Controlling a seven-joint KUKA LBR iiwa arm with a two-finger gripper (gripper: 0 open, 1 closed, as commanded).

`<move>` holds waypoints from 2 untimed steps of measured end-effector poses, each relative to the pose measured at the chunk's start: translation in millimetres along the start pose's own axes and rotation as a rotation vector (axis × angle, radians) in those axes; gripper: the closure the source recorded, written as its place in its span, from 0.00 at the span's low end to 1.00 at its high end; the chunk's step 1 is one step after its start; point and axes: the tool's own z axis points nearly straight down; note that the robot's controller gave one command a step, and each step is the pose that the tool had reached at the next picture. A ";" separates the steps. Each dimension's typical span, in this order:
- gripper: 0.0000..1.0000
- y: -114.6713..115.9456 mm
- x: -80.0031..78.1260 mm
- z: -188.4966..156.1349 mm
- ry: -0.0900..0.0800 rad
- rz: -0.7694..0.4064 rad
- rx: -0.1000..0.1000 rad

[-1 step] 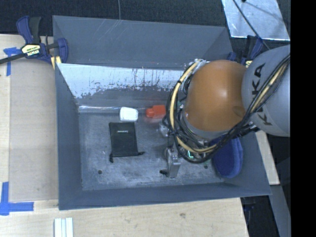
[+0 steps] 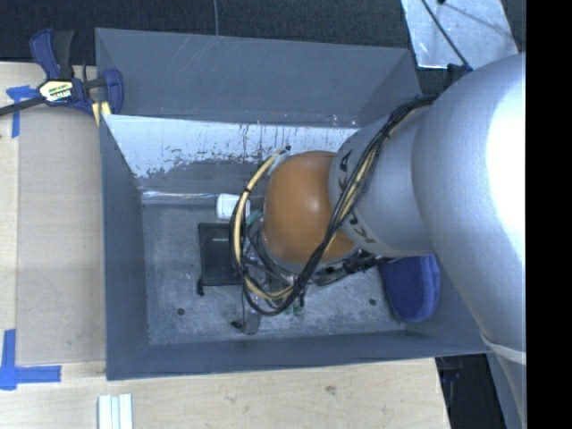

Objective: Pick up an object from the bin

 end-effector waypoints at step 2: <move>1.00 11.0 -39.2 -114.6 -0.016 0.014 -0.004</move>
Offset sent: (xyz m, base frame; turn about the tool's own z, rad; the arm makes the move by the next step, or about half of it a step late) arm 0.0000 0.0000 0.0000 0.0000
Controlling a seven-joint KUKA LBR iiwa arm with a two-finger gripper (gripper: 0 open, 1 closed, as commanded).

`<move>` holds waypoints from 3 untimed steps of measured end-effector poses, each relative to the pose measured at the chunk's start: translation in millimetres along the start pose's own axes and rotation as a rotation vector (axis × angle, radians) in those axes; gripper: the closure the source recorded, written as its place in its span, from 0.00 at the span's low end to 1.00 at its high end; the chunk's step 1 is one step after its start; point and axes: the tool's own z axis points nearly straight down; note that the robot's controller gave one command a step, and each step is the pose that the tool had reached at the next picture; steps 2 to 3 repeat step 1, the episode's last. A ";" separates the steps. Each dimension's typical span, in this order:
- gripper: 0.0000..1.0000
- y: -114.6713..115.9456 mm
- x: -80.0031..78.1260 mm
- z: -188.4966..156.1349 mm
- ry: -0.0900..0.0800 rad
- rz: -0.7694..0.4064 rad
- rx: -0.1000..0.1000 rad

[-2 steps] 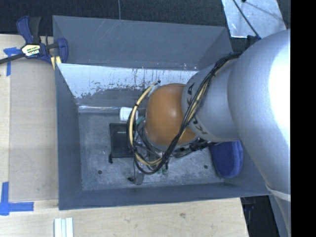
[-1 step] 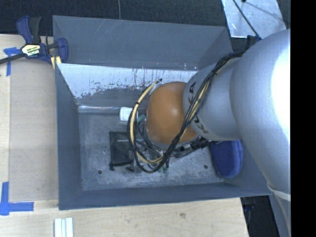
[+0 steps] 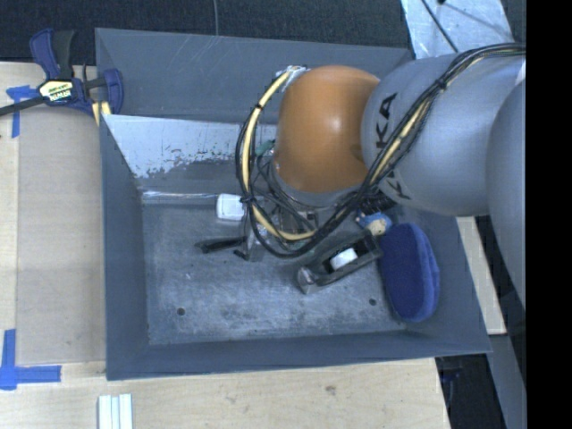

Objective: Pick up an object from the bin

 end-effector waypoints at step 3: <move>1.00 12.7 -8.6 -71.7 0.001 0.020 0.000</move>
Offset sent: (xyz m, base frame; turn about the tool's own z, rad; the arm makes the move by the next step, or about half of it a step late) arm 0.0058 0.0115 0.0665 0.0216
